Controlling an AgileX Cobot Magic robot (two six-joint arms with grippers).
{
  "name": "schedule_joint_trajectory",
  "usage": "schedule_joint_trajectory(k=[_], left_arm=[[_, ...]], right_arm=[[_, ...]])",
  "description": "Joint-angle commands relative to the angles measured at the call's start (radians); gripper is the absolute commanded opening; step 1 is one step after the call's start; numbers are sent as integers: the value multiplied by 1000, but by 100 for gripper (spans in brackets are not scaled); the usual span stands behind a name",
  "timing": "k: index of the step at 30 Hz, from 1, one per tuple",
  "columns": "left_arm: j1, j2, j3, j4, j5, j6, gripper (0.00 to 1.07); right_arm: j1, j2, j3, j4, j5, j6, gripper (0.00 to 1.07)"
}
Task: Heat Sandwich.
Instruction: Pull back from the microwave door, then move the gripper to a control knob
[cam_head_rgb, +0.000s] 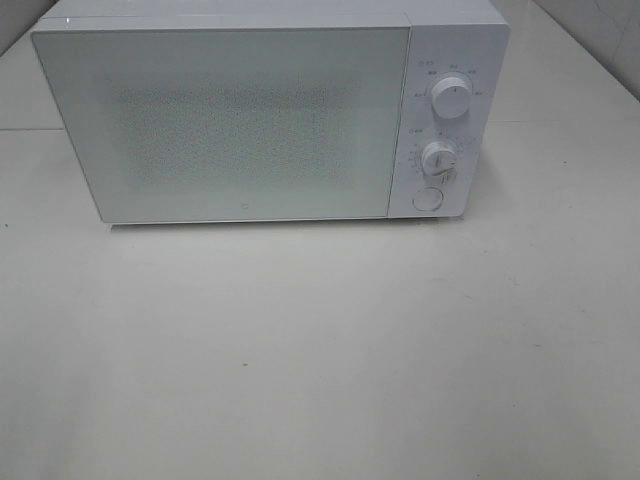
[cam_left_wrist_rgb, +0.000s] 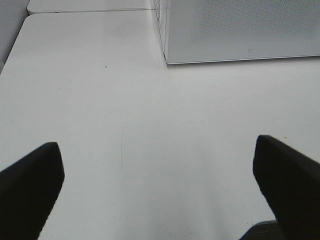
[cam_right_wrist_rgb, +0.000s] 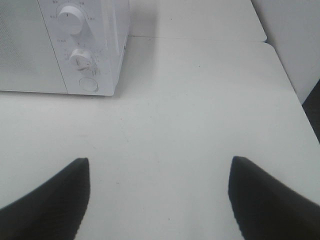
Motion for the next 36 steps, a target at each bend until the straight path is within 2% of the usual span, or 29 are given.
schedule_joint_trajectory(k=[1,10,23,36], left_arm=[[2,-29,3,-5,-2,-7,98],[2,-29,3,-5,-2,-7,98],[2,-29,3,-5,-2,-7,98],[2,-29,3,-5,-2,-7,98]], right_arm=[[-6,44,20,2,-108,9,74],[-6,191,74,2,-328,8,74],[-6,366,74,2,-394,9,74],[-6,509,74,2,-590,10,74]])
